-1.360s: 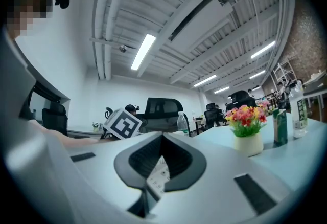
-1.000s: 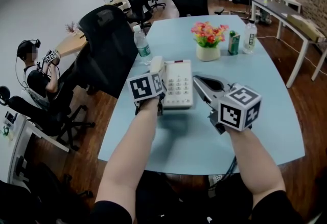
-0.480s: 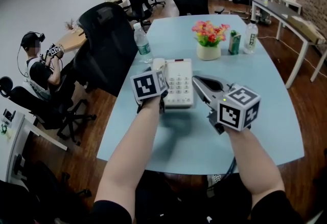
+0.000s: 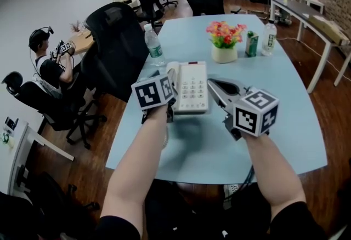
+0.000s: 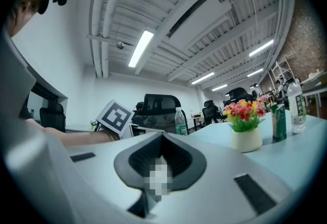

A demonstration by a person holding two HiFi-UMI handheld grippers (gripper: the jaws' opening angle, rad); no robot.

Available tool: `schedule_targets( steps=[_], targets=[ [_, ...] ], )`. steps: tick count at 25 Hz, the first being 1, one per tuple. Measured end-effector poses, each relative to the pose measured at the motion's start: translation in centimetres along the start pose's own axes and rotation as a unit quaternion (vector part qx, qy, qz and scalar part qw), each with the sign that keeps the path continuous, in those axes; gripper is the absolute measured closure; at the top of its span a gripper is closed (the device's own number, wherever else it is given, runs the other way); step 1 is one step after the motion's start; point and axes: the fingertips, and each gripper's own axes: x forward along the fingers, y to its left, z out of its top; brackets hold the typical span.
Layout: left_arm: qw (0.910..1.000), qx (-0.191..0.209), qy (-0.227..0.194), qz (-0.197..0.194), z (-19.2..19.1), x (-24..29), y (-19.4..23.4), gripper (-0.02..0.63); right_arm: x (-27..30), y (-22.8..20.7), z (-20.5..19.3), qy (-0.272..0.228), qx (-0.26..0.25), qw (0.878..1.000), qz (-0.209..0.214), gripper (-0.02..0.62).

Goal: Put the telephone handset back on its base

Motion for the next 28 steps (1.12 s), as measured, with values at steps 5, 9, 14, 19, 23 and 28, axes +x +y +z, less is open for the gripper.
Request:
schedule_targets(
  steps=[5, 9, 14, 19, 23, 28],
  targets=[
    [0.9997, -0.006, -0.015, -0.018, 1.0, -2.7, -0.1, 0.387, 0.1, 0.7, -0.1, -0.001, -0.001, 1.000, 0.004, 0.580],
    [0.9981, -0.012, -0.043, -0.044, 1.5, -6.0, -0.2, 0.515, -0.4, 1.3, 0.8, -0.008, -0.007, 1.000, -0.013, 0.580],
    [0.9910, -0.028, -0.067, -0.113, 0.4, -12.6, -0.8, 0.604, -4.1, 3.9, 3.8, -0.056, 0.011, 0.998, -0.005, 0.580],
    [0.9801, -0.051, -0.099, -0.164, -0.3, -20.0, -1.3, 0.604, -9.4, 8.0, 3.8, -0.055, 0.054, 0.997, 0.025, 0.580],
    [0.9735, -0.076, -0.098, -0.192, -2.0, -24.7, -1.9, 0.604, -13.4, 11.4, 3.1, -0.051, 0.083, 0.995, 0.035, 0.580],
    [0.9707, -0.072, -0.105, -0.203, -4.0, -30.4, -3.0, 0.606, -17.1, 13.7, 3.1, -0.072, 0.094, 0.993, 0.028, 0.580]
  ],
)
